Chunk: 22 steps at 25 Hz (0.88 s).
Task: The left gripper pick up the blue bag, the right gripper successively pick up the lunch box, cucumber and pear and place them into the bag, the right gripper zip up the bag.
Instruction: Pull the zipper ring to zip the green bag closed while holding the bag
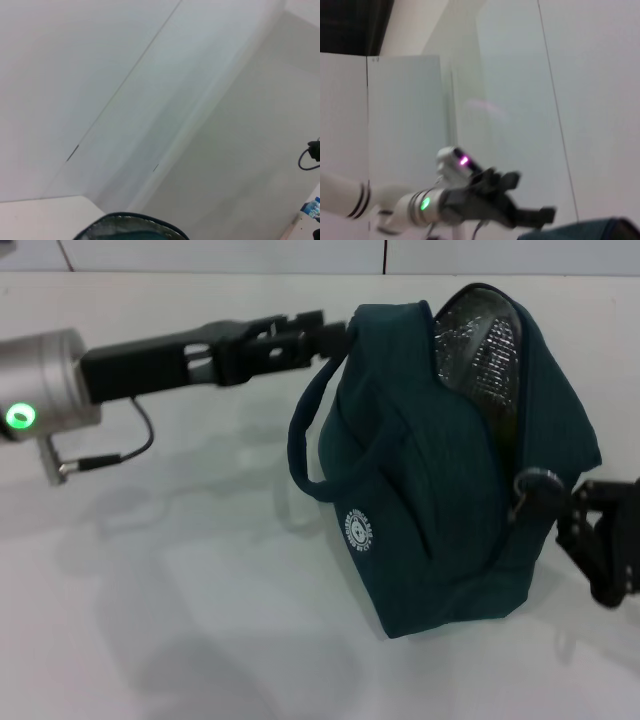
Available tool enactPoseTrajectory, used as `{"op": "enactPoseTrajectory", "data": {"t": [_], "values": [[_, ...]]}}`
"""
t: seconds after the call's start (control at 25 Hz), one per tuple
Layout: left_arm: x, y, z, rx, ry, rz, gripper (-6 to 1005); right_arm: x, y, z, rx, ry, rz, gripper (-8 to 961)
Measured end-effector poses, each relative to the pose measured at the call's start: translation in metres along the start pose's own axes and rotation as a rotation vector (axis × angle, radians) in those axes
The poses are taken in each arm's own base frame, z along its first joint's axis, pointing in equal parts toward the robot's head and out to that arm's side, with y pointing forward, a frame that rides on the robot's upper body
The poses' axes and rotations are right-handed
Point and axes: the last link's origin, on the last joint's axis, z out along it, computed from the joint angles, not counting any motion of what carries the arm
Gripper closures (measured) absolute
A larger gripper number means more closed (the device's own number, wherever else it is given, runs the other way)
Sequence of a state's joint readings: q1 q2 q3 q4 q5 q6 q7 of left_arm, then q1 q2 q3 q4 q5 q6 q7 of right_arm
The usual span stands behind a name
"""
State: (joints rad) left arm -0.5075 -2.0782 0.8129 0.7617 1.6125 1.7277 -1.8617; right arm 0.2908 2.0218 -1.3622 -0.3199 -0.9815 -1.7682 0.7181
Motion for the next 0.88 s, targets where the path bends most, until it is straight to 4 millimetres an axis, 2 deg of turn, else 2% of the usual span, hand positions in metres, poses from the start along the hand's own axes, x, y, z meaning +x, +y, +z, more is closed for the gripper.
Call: {"op": "enactPoseTrajectory", "data": {"t": [0.12,0.36,0.64,0.88], "values": [[-0.010,0.005,-0.010,-0.014,0.012,0.025,182,-0.007,-0.009,0.008,0.007,-0.034,-0.025,949],[-0.035,0.020,-0.030,-0.058,0.043,0.104,124,-0.021,-0.026,0.027,0.003,-0.086,-0.067,949],[-0.067,0.020,-0.045,-0.016,0.100,0.169,132,-0.032,-0.043,0.065,-0.065,-0.083,-0.101,949],[-0.081,0.020,-0.050,0.015,0.111,0.206,139,-0.030,-0.043,0.091,-0.143,-0.038,-0.113,949]]}}
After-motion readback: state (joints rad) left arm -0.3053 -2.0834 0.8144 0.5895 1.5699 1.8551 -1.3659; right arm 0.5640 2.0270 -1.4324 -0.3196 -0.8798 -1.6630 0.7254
